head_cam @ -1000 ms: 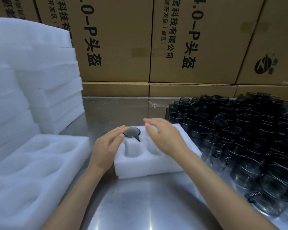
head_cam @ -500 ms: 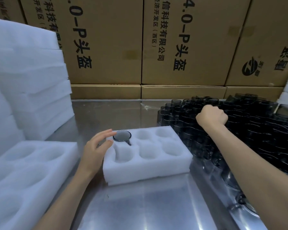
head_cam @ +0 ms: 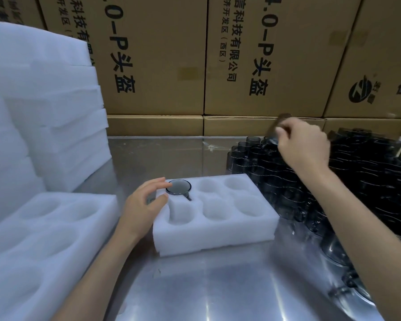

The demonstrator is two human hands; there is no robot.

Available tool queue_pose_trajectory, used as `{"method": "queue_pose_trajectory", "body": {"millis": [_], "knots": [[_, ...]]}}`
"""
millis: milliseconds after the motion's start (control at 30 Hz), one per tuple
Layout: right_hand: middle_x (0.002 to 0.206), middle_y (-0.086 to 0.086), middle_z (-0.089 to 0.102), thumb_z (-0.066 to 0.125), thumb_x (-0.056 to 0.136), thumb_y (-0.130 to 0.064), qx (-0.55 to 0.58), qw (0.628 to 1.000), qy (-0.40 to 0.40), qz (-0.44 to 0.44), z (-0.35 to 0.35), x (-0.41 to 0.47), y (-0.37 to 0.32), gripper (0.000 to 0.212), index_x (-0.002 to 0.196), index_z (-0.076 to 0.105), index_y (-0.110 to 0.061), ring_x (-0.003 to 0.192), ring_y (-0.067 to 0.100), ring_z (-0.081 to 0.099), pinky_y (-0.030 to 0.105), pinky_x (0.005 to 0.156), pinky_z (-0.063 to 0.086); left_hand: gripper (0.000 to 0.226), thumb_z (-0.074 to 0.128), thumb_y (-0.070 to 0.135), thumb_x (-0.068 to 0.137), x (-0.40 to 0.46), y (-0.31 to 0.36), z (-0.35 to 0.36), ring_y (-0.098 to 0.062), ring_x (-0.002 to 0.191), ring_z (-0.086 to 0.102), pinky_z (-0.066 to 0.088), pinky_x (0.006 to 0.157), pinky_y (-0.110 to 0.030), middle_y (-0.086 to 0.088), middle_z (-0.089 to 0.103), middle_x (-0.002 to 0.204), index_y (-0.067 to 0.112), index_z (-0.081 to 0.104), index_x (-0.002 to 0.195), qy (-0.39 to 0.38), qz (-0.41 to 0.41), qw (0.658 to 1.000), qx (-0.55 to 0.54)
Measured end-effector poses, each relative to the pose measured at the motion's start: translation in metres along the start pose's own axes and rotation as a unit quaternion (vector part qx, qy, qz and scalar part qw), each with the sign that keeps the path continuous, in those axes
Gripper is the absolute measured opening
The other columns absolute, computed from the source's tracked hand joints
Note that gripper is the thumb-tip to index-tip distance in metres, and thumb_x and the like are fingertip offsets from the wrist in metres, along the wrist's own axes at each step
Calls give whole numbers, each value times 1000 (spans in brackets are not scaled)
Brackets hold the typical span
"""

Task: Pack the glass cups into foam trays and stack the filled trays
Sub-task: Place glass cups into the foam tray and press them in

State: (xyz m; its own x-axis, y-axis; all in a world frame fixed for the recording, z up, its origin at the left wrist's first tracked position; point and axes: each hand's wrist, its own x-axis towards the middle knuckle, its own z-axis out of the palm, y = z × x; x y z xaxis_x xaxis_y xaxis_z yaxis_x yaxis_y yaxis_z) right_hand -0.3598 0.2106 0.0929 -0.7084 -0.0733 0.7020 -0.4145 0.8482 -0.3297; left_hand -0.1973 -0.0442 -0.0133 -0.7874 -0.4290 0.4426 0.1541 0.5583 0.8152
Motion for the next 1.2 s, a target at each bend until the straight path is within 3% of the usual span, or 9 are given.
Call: {"method": "queue_pose_trajectory", "body": {"millis": [100, 200, 333, 733, 833, 933, 1033, 1200], "knots": [[82, -8, 68, 54, 94, -26, 124, 977, -60, -164, 0, -36, -34, 13, 96, 66, -24, 67, 12, 57, 26, 57, 43, 30, 58, -1, 87, 0, 1, 0, -7, 117, 51, 32, 81, 4, 3, 60, 125, 23, 69, 100, -2, -2, 1000, 2], [91, -10, 67, 51, 95, -27, 132, 956, -148, -218, 19, -65, -54, 15, 97, 65, -24, 88, 15, 58, 33, 70, 48, 33, 57, -3, 87, -2, 3, -1, -5, 116, 50, 31, 81, 5, 5, 58, 127, 26, 68, 99, -7, -2, 1000, 9], [88, -8, 62, 45, 98, -27, 126, 947, -200, -216, 42, -79, -58, 19, 99, 63, -22, 90, 17, 53, 36, 74, 47, 36, 56, -1, 87, -3, 5, -2, -3, 117, 48, 29, 82, 6, 9, 57, 127, 32, 67, 98, -17, -5, 1000, 10], [85, -14, 57, 44, 98, -29, 115, 940, -236, -218, 45, -81, -58, 20, 104, 63, -26, 87, 11, 44, 36, 75, 45, 34, 56, 2, 88, -2, 8, -5, 0, 115, 48, 28, 79, 7, 11, 56, 130, 29, 68, 105, -26, -12, 998, 51], [104, -15, 60, 42, 98, -30, 115, 939, -237, -221, 43, -81, -56, 25, 115, 62, -30, 93, 9, 38, 32, 72, 41, 30, 56, 20, 88, -2, 18, -7, 2, 120, 45, 29, 92, -5, 16, 54, 132, 32, 64, 115, -45, 11, 996, 70], [125, -19, 53, 36, 98, -20, 189, 936, -238, -175, 36, -78, -49, 38, 129, 54, -30, 111, 5, 35, 28, 82, 36, 50, 42, 36, 82, -1, 35, -5, 8, 130, 34, 25, 106, -17, 23, 44, 140, 35, 51, 131, -90, 46, 993, 61], [142, -20, 42, 32, 97, -13, 228, 925, -262, -154, 31, -78, -40, 48, 140, 44, -30, 130, 1, 29, 30, 106, 30, 57, 31, 38, 85, -1, 46, 4, 12, 138, 14, 12, 113, -18, 29, 24, 148, 37, 33, 142, -152, 79, 980, 98], [152, -24, 22, 28, 97, -19, 160, 905, -348, -184, 34, -85, -38, 52, 146, 31, -35, 140, -4, 14, 33, 115, 20, 58, 17, 39, 90, -3, 50, 16, 8, 140, -3, -9, 110, -13, 28, 6, 151, 35, 17, 148, -253, 97, 934, 233]]}}
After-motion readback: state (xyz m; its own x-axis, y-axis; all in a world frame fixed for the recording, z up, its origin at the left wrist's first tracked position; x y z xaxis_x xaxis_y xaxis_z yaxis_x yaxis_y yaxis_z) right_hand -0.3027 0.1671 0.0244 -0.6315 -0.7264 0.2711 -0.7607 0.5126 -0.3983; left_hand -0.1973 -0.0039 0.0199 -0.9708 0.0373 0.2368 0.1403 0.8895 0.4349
